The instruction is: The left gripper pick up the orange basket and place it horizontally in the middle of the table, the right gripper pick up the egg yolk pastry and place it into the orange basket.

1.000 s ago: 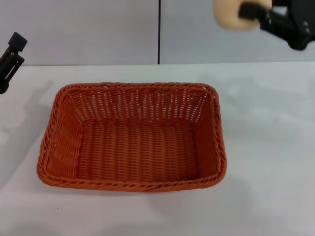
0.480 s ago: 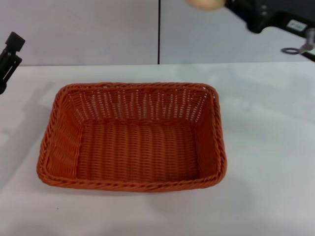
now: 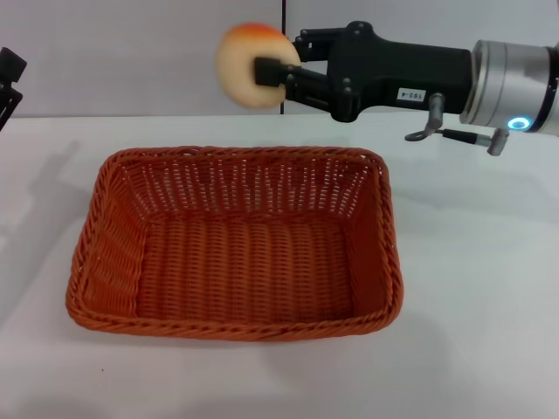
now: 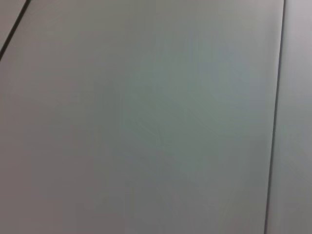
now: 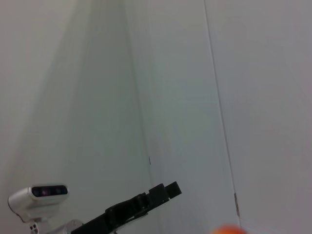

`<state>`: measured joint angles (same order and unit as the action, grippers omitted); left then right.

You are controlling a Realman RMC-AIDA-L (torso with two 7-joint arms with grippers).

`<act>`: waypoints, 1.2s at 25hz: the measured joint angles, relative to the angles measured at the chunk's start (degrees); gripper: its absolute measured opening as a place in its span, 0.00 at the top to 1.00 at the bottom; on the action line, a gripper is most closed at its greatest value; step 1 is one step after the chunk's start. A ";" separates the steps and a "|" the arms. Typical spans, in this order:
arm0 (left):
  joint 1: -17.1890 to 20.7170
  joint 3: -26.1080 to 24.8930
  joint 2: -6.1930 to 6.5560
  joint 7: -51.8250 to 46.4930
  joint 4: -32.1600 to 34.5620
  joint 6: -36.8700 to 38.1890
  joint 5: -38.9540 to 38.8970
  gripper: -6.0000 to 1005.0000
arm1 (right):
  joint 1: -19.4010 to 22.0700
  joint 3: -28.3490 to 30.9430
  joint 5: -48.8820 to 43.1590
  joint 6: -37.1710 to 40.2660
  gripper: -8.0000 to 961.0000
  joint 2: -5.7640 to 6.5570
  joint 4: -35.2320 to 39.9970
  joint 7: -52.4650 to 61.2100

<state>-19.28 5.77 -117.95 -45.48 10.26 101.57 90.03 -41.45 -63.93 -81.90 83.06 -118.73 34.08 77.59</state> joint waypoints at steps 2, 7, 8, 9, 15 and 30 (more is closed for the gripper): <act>0.00 0.00 0.00 0.00 0.00 0.00 0.00 0.20 | -0.01 -0.07 0.06 -0.16 0.70 -0.03 0.04 0.79; -0.36 -0.07 0.04 0.09 0.04 -1.27 -0.03 0.20 | 0.57 0.42 -0.13 0.16 0.60 0.28 0.56 2.61; -0.88 -0.08 -0.02 0.12 0.03 -2.76 -0.04 0.20 | 0.79 0.49 -0.13 0.18 0.58 0.33 0.57 2.78; -1.07 -0.07 -0.02 0.12 0.02 -3.27 -0.04 0.20 | 1.07 0.54 -0.13 0.18 0.56 0.39 0.58 2.90; -2.15 -0.07 -0.09 0.17 -0.03 -4.64 -0.04 0.20 | 4.00 3.01 -0.01 -0.30 0.40 0.50 1.53 3.00; -2.47 -6.57 -0.04 -0.54 -0.59 -4.34 -0.14 0.20 | 16.30 31.47 8.11 1.33 0.34 0.07 -3.92 -10.67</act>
<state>-21.75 -0.81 -117.99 -46.01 9.67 97.23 89.90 -25.15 -32.46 -73.79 84.39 -118.66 30.17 66.92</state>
